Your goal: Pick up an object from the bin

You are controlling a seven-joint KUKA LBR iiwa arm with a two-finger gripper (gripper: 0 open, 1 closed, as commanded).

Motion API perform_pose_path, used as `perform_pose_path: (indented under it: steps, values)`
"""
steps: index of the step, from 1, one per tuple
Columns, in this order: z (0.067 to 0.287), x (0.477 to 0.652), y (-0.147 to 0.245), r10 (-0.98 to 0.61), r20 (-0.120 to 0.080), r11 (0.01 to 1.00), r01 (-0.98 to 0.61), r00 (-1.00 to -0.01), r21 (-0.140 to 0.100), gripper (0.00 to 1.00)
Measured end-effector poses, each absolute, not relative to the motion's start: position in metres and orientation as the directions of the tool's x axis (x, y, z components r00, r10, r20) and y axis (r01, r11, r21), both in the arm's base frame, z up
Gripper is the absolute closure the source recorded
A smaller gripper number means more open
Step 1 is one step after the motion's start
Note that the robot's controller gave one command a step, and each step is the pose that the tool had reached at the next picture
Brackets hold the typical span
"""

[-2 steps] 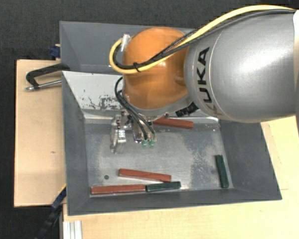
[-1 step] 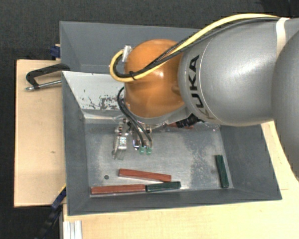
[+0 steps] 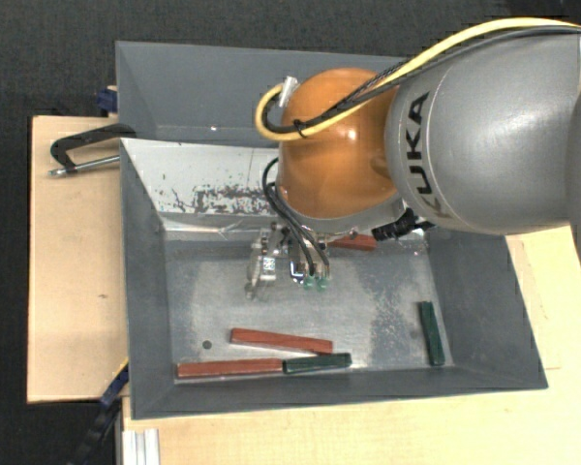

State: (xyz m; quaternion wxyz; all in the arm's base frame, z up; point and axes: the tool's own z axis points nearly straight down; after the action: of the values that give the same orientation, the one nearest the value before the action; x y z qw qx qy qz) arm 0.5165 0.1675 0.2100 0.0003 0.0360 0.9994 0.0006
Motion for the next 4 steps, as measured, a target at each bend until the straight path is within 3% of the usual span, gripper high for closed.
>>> perform_pose_path:
  steps: [1,2,3,4]
  values:
    - [0.188,0.509,0.16,0.153,-0.001,0.988,0.153,-0.988,0.001,1.0]
    - [0.187,0.517,0.111,0.211,-0.001,0.977,0.211,-0.977,0.001,0.0]
    - [0.187,0.517,0.111,0.211,-0.001,0.978,0.211,-0.978,0.002,0.0]
    - [0.138,0.505,0.118,0.157,-0.007,0.988,0.157,-0.987,0.003,0.0]
